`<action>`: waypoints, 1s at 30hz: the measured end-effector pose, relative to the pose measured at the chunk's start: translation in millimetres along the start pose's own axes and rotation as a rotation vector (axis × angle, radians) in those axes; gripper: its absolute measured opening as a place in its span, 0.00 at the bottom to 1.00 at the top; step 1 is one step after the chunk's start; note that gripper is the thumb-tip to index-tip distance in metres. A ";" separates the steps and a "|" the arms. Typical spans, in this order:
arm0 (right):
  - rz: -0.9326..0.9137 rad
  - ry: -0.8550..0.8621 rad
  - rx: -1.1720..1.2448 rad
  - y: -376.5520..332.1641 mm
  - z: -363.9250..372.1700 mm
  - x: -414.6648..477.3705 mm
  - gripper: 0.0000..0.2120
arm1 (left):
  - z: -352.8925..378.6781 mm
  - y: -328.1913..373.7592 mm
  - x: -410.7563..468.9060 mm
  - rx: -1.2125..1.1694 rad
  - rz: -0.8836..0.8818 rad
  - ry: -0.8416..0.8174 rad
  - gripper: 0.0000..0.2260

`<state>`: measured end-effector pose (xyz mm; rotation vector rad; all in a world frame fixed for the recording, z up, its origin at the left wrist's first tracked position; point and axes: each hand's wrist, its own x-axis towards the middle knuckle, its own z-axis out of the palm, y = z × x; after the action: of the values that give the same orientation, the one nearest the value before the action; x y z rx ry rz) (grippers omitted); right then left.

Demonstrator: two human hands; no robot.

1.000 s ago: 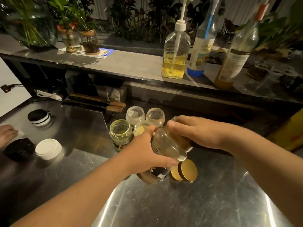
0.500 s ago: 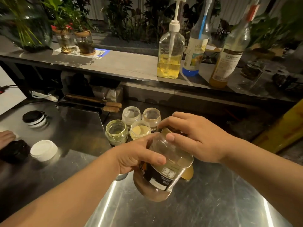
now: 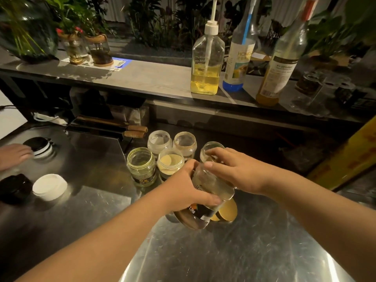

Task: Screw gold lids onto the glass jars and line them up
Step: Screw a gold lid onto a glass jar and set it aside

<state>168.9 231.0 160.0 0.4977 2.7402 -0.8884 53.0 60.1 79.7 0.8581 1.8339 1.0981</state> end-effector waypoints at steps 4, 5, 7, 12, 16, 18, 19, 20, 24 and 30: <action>-0.064 0.102 -0.154 13.1 0.6 -3.9 0.36 | 4.9 0.6 6.1 -0.093 0.004 -0.015 0.40; -0.061 0.137 -0.186 15.8 2.1 -2.0 0.35 | 9.2 0.7 8.6 -0.092 0.018 -0.002 0.41; -0.048 0.154 -0.207 20.7 3.4 1.8 0.32 | 15.3 1.1 13.3 -0.065 0.033 0.032 0.41; 0.014 0.140 -0.269 35.5 3.5 5.4 0.32 | 29.7 4.2 27.2 0.007 0.009 0.030 0.41; 0.048 0.102 -0.241 51.3 -3.1 9.8 0.31 | 46.4 6.3 38.2 0.048 0.002 0.028 0.48; 0.054 0.071 -0.197 60.8 -6.7 10.8 0.33 | 54.9 7.2 43.2 0.078 0.002 0.029 0.50; 0.055 0.071 -0.190 64.6 -8.1 10.8 0.35 | 58.1 7.4 46.1 0.095 0.000 0.031 0.52; 0.060 0.081 -0.196 68.9 -9.6 10.7 0.37 | 60.9 7.4 50.4 0.115 -0.004 0.032 0.53; 0.088 0.143 -0.335 87.8 -14.2 12.2 0.42 | 62.3 5.9 62.1 0.228 -0.042 0.067 0.46; 0.288 0.164 -0.335 125.5 -18.6 24.2 0.41 | 46.1 -12.0 68.8 0.307 -0.088 0.358 0.21</action>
<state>192.6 343.6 101.4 0.8979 2.7788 -0.3237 62.2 130.3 35.0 0.7783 2.3605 0.9743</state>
